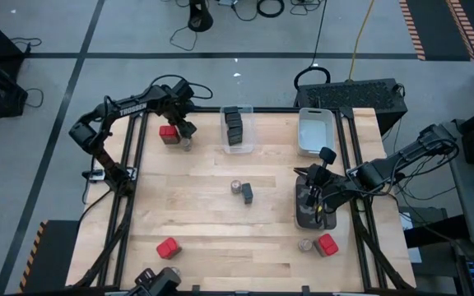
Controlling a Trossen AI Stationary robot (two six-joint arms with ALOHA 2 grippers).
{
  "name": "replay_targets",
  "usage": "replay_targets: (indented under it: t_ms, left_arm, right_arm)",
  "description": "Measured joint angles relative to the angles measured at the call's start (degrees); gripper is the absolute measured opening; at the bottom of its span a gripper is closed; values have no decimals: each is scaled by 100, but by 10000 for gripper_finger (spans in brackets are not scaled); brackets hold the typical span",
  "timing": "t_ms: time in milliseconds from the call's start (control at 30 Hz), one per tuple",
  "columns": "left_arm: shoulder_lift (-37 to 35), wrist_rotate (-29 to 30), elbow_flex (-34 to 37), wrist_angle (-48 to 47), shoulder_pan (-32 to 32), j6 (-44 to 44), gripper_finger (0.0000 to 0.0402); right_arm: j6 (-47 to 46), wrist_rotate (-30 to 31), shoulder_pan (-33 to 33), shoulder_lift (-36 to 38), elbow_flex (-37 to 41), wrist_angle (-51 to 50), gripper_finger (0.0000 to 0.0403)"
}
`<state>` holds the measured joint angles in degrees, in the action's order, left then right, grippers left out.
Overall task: Sort spices by type
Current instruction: Put the black seasoning can into the transparent bin
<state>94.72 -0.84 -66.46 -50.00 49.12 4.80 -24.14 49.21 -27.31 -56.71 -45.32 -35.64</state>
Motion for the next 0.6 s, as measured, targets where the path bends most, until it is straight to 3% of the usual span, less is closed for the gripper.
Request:
replay_targets:
  t_ms: [300, 600]
  left_arm:
    - [-3, 0, 0, 4, -1, 0, 285]
    - [-5, 39, 0, 4, -2, 0, 287]
  right_arm:
    - [0, -1, 2, 0, 0, 0, 0]
    - [0, -1, 2, 0, 0, 0, 0]
